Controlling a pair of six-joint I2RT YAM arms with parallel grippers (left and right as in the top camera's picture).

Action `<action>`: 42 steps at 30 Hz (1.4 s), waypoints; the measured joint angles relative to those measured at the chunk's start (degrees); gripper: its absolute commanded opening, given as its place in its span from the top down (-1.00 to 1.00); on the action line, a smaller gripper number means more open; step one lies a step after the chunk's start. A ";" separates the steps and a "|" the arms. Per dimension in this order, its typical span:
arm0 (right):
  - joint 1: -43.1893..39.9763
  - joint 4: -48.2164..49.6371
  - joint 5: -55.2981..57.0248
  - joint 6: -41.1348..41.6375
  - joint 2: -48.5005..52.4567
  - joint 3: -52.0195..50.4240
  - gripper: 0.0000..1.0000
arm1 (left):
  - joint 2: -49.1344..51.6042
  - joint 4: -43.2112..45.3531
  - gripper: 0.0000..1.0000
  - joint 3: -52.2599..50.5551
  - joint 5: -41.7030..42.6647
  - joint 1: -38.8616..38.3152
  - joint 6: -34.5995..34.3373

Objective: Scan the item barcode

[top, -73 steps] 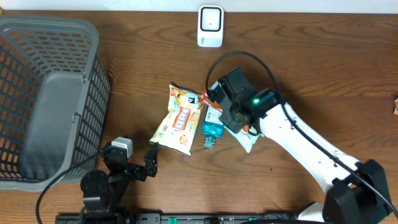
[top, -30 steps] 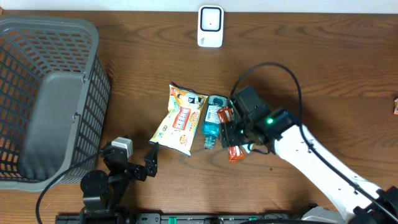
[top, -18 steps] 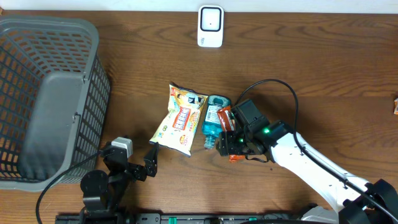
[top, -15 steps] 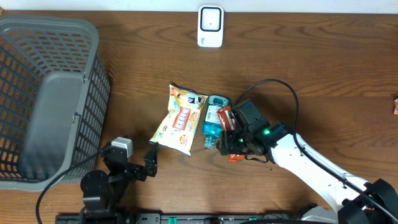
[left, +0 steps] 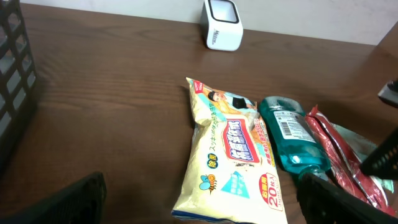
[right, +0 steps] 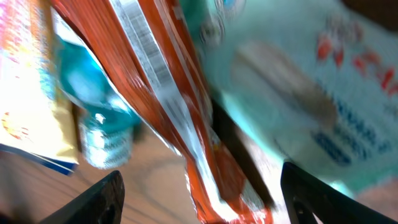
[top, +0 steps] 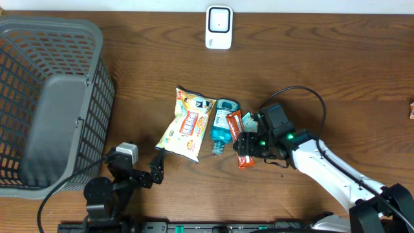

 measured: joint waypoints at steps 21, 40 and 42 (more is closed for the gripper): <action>-11.21 14.84 -29.68 -12.48 13.40 -4.24 0.22 | -0.02 0.00 -0.96 0.00 0.00 0.00 0.00; -13.35 16.37 -37.97 -24.33 19.34 -5.33 0.97 | 0.00 0.00 -0.96 0.00 0.00 0.00 0.00; -13.35 14.99 -37.62 -24.81 16.94 -5.62 0.97 | 0.00 0.00 -0.96 0.00 0.00 0.00 0.00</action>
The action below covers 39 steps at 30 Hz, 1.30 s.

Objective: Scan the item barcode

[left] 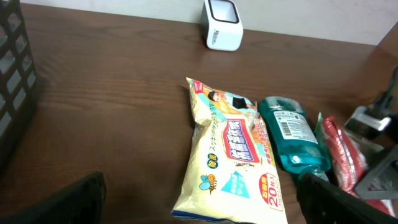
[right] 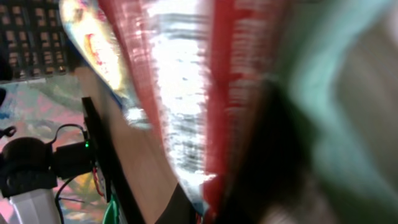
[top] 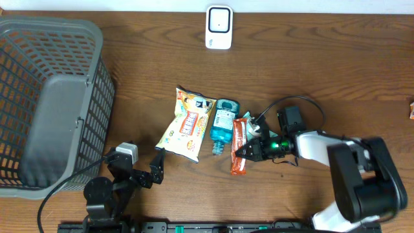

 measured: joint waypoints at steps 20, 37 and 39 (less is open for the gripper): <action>17.38 -16.13 28.09 -5.25 -48.48 -0.02 0.97 | 0.00 -0.02 -0.96 0.00 0.00 0.00 0.00; 31.32 -16.87 48.78 -5.66 -49.68 3.17 0.98 | 0.00 0.00 -0.96 0.00 0.00 0.00 0.00; 31.32 -16.85 50.25 -6.16 -49.68 3.93 0.98 | 0.00 -0.02 -0.95 0.00 0.00 0.00 0.00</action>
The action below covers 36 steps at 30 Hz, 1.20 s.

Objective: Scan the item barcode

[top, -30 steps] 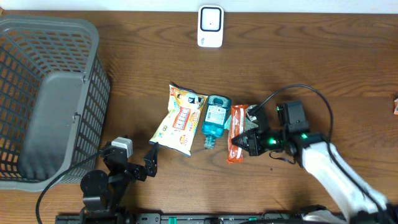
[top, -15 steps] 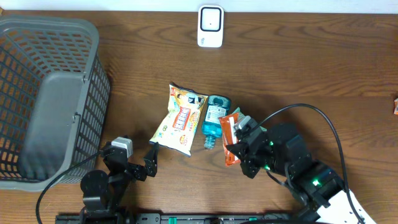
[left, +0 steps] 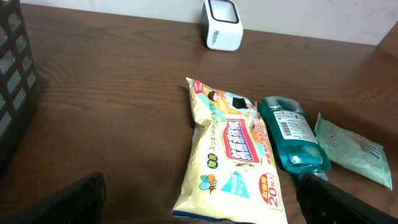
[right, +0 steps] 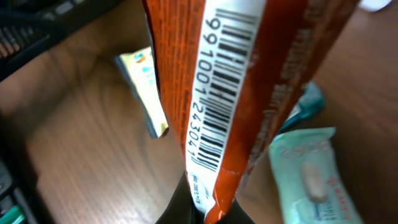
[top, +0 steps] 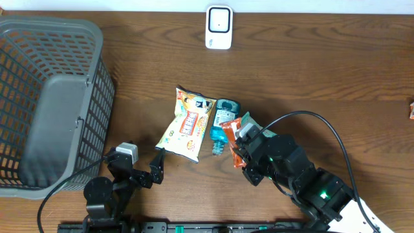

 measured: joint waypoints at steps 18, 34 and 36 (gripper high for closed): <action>0.00 -5.14 14.78 1.79 36.85 4.68 0.98 | 0.00 0.02 -0.95 0.00 0.00 0.00 0.00; 0.00 -7.48 21.53 -1.57 40.35 14.08 0.00 | 0.00 0.02 -0.95 0.00 0.00 0.00 0.00; 0.00 -8.15 21.79 -1.73 40.35 14.73 -0.22 | 0.00 0.00 -0.96 0.00 0.00 0.00 0.00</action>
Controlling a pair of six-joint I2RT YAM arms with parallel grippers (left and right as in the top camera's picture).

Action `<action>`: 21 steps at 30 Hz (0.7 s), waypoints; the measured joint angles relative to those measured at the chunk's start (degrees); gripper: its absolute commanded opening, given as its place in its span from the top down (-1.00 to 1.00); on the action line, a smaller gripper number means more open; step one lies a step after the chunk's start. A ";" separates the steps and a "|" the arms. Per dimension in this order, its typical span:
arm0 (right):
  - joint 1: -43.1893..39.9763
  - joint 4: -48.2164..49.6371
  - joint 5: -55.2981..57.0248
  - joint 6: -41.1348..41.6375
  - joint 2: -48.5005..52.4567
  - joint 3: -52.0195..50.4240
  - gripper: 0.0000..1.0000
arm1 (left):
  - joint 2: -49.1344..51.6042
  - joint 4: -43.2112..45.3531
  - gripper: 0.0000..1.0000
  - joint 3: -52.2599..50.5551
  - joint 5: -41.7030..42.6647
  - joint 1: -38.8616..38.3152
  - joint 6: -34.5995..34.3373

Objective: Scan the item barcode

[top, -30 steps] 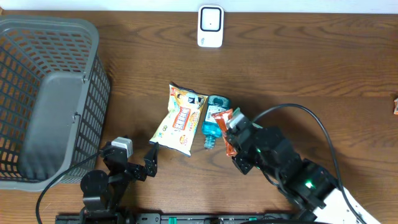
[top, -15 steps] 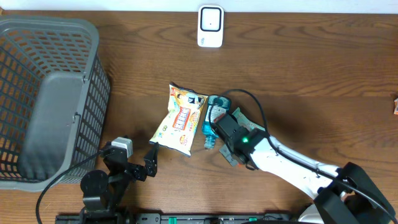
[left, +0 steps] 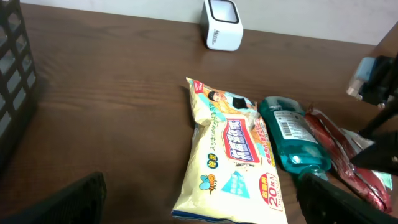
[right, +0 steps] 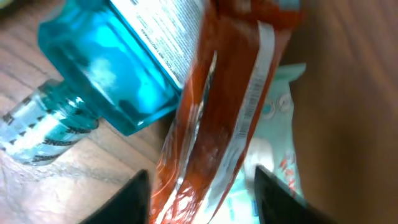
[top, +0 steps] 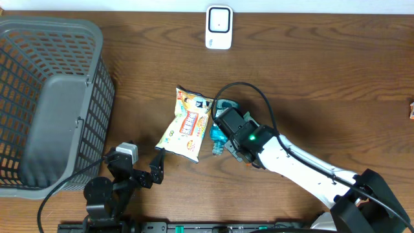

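Note:
The orange-red snack bar [right: 217,118] lies on the table beside the teal bottle [right: 118,68], partly over a mint-green packet [right: 277,149]. My right gripper [right: 202,190] hangs just above it, open, with one finger on each side and neither touching it. In the left wrist view the bar [left: 339,155] lies right of the bottle [left: 292,134]. In the overhead view the right gripper [top: 236,139] hides the bar. The white scanner [top: 218,27] stands at the table's far edge. My left gripper [left: 199,208] rests open and empty at the near edge.
A yellow wipes packet [top: 186,124] lies left of the bottle. A grey mesh basket [top: 97,84] fills the left side of the table. The right arm [top: 304,168] reaches in from the lower right corner.
The bar was held up in my shut right gripper with its barcode facing the wrist camera. Now it lies on the table by the bottle and the gripper is open over it.
First my right gripper stood around the bar on the table among the other items. Then it was low and tight against the bar. After that the bar was off the table, lifted in the gripper. Now it lies beside the bottle, released. The left arm never moved.

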 measured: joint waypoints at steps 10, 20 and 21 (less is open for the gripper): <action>0.00 -13.09 0.31 16.11 -4.46 11.69 -0.99 | 0.00 0.00 -0.96 0.00 0.00 0.00 0.00; 4.17 -13.99 2.32 42.56 -5.16 5.62 -0.98 | 0.00 0.00 -0.96 0.00 0.00 0.00 0.00; 5.11 -14.01 3.13 43.36 -3.56 4.68 -0.99 | 0.00 0.02 -0.96 0.00 0.00 0.00 0.00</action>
